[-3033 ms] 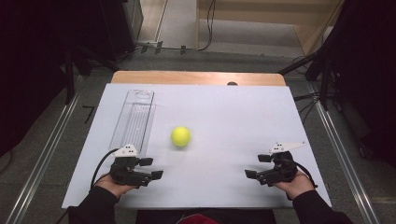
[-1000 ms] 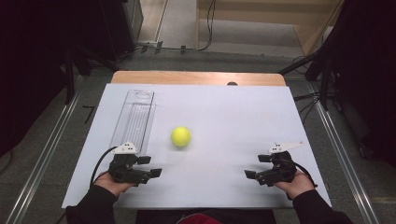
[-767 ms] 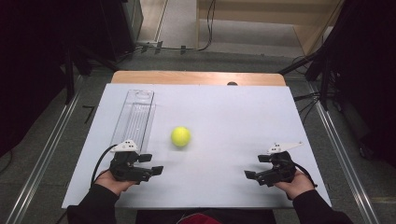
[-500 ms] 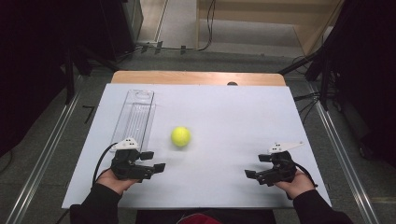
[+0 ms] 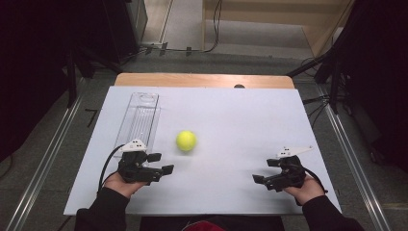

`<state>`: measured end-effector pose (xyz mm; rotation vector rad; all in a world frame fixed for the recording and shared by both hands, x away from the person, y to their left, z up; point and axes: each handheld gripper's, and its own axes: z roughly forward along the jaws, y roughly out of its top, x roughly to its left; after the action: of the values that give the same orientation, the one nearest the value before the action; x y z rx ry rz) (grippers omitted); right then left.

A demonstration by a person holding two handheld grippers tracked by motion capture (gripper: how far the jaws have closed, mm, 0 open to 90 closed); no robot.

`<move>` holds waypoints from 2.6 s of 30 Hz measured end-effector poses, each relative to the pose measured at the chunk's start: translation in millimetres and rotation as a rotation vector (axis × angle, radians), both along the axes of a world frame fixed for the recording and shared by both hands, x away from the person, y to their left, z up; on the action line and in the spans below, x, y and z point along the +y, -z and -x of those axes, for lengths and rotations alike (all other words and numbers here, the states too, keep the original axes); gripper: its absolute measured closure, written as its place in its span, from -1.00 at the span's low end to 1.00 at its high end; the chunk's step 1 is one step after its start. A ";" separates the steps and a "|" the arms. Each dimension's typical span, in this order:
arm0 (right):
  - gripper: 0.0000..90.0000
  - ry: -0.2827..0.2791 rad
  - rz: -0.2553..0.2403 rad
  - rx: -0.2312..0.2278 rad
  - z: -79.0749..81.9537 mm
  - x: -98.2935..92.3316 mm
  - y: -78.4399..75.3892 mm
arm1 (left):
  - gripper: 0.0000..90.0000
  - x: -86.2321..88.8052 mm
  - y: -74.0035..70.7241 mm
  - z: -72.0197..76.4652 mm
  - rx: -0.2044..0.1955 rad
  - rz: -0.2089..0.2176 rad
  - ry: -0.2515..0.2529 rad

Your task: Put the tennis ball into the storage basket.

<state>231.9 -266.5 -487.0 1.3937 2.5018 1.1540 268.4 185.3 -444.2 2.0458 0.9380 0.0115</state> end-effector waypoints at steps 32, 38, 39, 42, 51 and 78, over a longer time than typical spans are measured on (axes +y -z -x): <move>-0.85 0.002 0.006 0.005 -1.1 0.0 1.5 | -0.50 -19.4 -10.1 -14.4 -0.012 -0.026 0.025; -0.85 0.002 0.003 0.004 -1.0 0.0 1.4 | -0.55 -25.0 -10.2 -20.5 -0.003 -0.029 0.029; -0.85 0.003 0.003 0.005 -1.0 0.1 1.4 | -0.57 -26.8 -9.6 -21.7 0.002 -0.032 0.036; -0.85 0.002 0.002 0.005 -1.0 0.1 1.4 | -0.57 -30.0 -10.0 -23.2 -0.003 -0.043 0.044; -0.85 -0.001 0.000 0.005 -0.3 0.0 1.0 | -0.93 -37.8 -11.9 -31.9 -0.006 -0.037 0.027; -0.85 -0.010 -0.017 -0.002 0.5 1.8 -0.5 | -1.00 -51.1 -21.2 -56.5 -0.002 -0.059 0.016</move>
<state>231.4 -264.8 -486.5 1.3848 2.5061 1.1804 324.8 134.2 -422.9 2.1069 0.9303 0.0335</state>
